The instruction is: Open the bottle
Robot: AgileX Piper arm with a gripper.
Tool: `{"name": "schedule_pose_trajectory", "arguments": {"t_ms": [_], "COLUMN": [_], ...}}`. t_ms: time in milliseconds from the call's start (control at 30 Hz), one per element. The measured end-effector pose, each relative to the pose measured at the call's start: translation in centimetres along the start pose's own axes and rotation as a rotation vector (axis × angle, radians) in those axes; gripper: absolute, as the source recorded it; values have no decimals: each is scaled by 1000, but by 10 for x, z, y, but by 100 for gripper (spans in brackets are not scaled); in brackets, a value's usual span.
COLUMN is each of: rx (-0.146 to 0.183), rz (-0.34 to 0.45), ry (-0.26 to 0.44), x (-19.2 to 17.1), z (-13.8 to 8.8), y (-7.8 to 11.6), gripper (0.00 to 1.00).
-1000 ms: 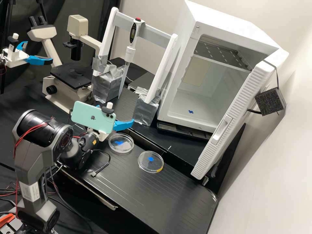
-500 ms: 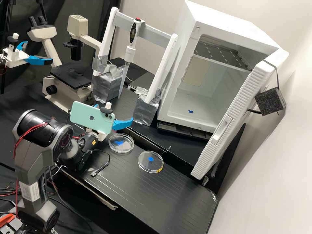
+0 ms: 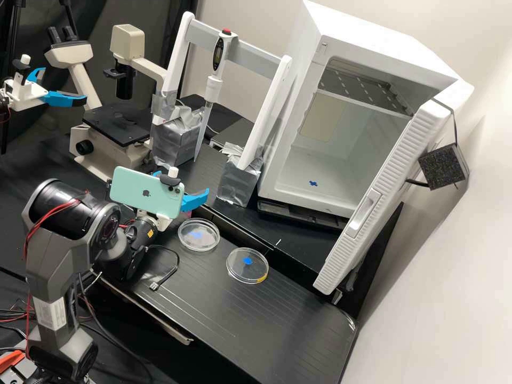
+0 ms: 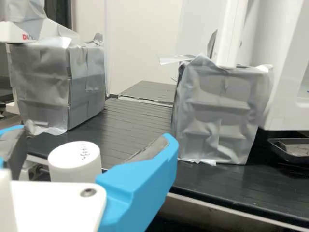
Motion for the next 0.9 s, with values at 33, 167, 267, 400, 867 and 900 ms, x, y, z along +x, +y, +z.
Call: {"name": "schedule_pose_trajectory", "arguments": {"t_ms": [33, 167, 267, 400, 867, 900], "rx": [0, 0, 0, -2, -11, -11], "rz": [-1, 0, 7, 6, 0, 0], "ry": [-1, 0, 7, 5, 22, 22], "x": [0, 0, 0, 0, 1, 1], "z": [0, 0, 0, 0, -3, -3], "y": [0, 0, 0, 0, -3, -3], "gripper": [0, 0, 0, 0, 0, 0]}}
